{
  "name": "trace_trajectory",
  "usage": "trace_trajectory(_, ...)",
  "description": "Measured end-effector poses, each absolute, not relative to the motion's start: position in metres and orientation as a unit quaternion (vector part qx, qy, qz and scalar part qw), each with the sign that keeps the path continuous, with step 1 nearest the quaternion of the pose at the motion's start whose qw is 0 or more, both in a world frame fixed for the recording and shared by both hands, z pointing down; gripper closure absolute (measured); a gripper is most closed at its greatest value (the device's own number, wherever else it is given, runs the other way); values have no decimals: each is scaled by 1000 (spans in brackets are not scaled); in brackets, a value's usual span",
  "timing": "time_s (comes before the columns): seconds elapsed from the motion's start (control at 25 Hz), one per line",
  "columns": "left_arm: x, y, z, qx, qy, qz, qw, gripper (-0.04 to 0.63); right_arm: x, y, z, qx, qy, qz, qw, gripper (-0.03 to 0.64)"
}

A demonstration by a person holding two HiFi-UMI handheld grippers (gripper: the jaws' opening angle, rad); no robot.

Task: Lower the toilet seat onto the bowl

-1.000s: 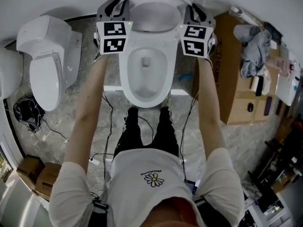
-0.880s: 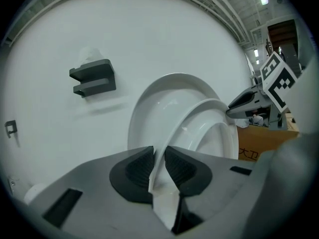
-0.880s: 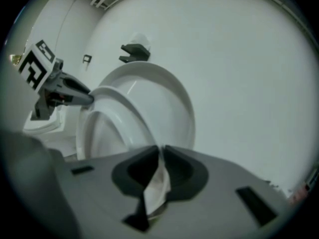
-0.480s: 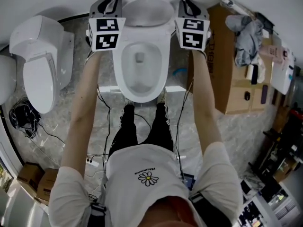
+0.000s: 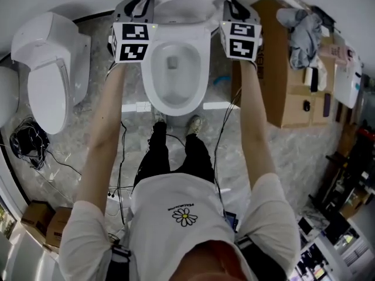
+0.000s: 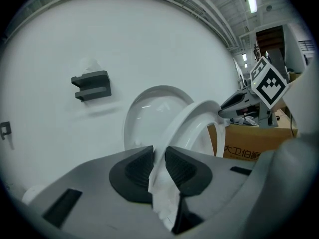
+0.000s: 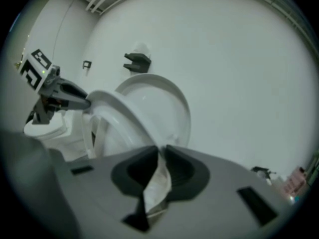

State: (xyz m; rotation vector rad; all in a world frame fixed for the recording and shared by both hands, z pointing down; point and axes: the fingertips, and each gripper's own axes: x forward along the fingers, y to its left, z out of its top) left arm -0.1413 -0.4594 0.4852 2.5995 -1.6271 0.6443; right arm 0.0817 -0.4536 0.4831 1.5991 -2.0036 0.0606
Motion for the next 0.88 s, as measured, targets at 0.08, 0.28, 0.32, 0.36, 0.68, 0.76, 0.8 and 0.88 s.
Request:
trace_trajectory(0.08, -141, -450, 484, 828, -520, 208, 1, 505, 81, -445, 482, 594, -752, 17, 284, 549)
trace_trajectory(0.28, -144, -421, 485, 820, -528, 221, 13, 503, 78, -416, 485, 581, -762, 11, 288, 549)
trace_trajectory(0.32, -143, -416, 484, 820, -529, 218, 13, 502, 78, -412, 486, 576, -764, 8, 290, 549)
trace_trajectory(0.36, -143, -412, 484, 820, -531, 212, 16, 500, 79, -408, 487, 572, -767, 4, 293, 549)
trace_trajectory(0.68, -147, -383, 494, 803, -560, 201, 29, 497, 75, -379, 494, 542, -783, -19, 305, 549)
trace_trajectory(0.76, -147, -375, 497, 798, -566, 204, 32, 497, 76, -371, 498, 536, -787, -19, 304, 549)
trace_trajectory(0.8, -147, -372, 498, 796, -569, 205, 35, 497, 76, -368, 499, 534, -789, -19, 303, 548)
trace_trajectory(0.88, -147, -366, 499, 793, -572, 203, 46, 495, 76, -361, 499, 530, -791, -21, 304, 546)
